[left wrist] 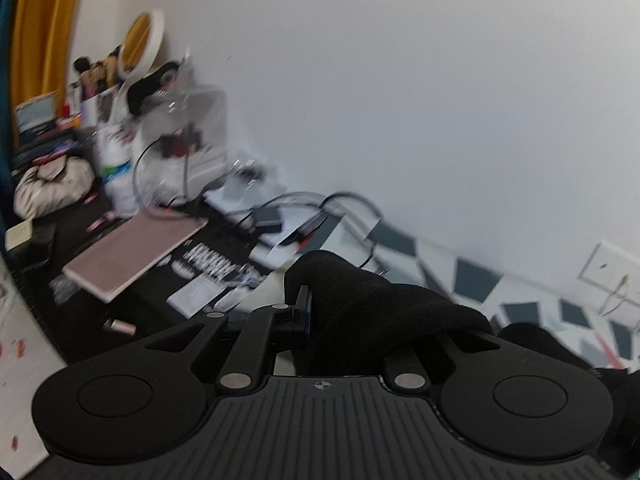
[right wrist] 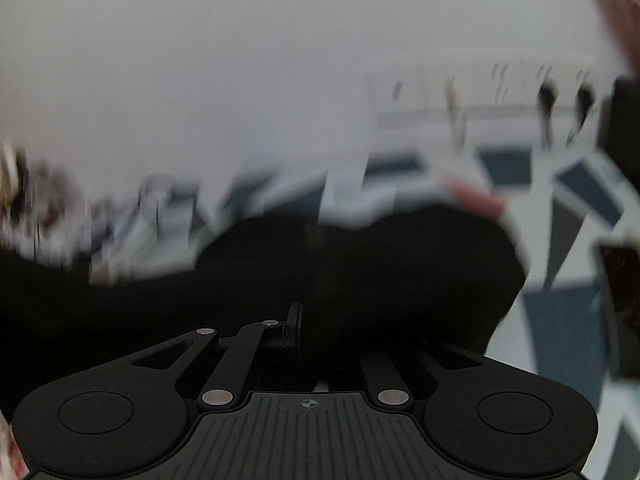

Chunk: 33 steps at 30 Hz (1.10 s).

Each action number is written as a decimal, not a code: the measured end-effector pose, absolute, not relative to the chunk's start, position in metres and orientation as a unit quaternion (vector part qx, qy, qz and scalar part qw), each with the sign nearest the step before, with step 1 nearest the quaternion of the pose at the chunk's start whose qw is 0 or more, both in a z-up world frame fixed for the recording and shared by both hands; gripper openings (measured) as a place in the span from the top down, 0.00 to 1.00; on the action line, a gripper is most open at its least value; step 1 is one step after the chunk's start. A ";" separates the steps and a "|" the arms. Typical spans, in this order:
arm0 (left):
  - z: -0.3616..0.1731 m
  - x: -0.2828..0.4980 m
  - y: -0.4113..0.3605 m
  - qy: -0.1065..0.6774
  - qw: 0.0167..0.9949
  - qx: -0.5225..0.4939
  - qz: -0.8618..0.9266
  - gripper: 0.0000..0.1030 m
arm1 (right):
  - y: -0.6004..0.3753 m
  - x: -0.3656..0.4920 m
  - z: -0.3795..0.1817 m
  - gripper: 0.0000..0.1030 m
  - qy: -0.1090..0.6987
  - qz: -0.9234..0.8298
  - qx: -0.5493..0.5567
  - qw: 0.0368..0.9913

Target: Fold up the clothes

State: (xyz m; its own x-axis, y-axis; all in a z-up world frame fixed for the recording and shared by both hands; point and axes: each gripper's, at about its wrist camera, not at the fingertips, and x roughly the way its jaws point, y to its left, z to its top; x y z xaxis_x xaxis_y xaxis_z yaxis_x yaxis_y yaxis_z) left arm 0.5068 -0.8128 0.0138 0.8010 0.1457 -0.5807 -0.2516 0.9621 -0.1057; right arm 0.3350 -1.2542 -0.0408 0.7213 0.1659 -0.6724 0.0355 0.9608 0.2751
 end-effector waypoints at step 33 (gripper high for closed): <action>-0.063 0.509 -0.742 0.413 0.904 -0.108 0.034 0.86 | -1.336 0.366 -0.024 0.38 0.335 -0.172 0.317 0.871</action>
State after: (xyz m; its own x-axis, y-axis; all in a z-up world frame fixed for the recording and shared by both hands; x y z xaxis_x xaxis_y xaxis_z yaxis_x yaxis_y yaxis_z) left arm 0.5086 -0.7421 -0.0628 0.6561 -0.0274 -0.7542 -0.1507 0.9745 -0.1665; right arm 0.3662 -1.3361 -0.0241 0.7166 -0.0867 -0.6921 0.5113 0.7402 0.4367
